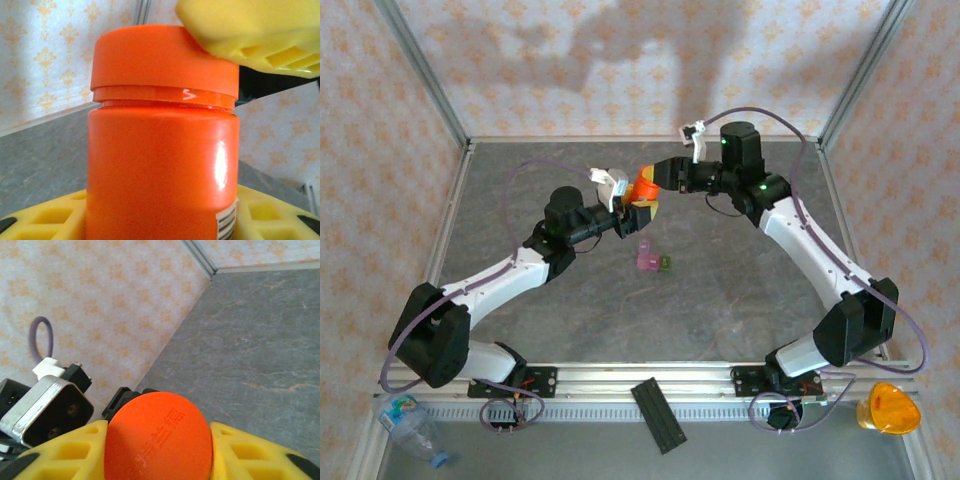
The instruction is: Sort the pills into containers
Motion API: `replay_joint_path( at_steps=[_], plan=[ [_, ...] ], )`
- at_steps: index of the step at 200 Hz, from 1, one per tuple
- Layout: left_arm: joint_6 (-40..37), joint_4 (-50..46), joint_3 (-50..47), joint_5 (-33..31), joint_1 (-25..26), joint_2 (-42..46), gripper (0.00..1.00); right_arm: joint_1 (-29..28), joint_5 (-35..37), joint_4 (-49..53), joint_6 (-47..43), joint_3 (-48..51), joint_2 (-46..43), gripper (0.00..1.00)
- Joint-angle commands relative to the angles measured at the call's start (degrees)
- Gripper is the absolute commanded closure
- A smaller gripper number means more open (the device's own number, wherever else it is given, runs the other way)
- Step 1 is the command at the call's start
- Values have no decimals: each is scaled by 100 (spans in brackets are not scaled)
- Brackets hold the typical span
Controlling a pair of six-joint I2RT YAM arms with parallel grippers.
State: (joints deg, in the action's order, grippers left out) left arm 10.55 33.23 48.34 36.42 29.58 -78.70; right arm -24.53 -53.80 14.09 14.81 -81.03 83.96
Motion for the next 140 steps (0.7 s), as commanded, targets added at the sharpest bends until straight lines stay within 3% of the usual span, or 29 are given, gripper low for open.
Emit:
replay_joint_path(
  at_steps=[1,14,56,78,140],
  plan=[
    [100,588,7,156,-5,239,100,98,234,145,-108,-292,-15,33],
    [-205,264,44,-38,-5,250,100,101,804,343,182,-370,-180,21],
    [-1290,-509,79,-811,45,302,100,83,2455,980,2018,-319,-435,15],
    [-1699,-826,173,-996,77,252,100,-22,2723,950,2427,-170,-456,15],
    [-2100,-1179,358,-1009,127,87,100,-553,2887,1158,2283,-691,113,15]
  ],
)
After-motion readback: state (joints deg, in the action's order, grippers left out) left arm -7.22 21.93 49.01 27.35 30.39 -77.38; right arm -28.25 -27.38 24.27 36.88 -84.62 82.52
